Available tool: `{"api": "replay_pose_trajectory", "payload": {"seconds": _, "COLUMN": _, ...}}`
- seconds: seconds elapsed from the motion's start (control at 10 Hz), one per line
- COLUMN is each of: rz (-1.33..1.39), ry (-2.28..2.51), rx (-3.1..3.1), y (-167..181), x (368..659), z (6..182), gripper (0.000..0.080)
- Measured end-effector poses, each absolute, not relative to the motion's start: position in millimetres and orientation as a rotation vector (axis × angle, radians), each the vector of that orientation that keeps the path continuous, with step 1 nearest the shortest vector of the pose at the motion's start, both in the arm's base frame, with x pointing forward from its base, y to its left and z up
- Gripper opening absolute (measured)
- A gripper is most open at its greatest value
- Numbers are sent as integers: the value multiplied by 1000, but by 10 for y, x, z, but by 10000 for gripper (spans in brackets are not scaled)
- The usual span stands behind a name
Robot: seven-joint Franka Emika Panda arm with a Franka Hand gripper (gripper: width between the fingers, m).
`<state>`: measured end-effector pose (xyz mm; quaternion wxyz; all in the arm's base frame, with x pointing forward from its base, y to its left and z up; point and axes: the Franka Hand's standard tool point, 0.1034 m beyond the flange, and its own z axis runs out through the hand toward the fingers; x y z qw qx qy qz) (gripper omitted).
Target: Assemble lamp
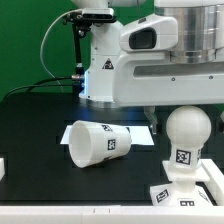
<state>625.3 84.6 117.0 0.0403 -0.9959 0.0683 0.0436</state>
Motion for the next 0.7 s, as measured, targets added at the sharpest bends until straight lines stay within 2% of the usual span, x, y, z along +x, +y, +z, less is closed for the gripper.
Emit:
{"api": "replay_pose_trajectory", "payload": {"seconds": 0.1, "rz": 133, "ry": 212, "rx": -3051, "y": 836, "x": 6255, "z": 1171, "gripper": 699}}
{"api": "replay_pose_trajectory", "payload": {"seconds": 0.2, "rz": 134, "ry": 231, "rx": -3049, "y": 834, "x": 6256, "z": 1171, "gripper": 576}}
{"api": "replay_pose_trajectory", "payload": {"seconds": 0.7, "rz": 143, "ry": 579, "rx": -3010, "y": 847, "x": 6257, "z": 1174, "gripper": 574}}
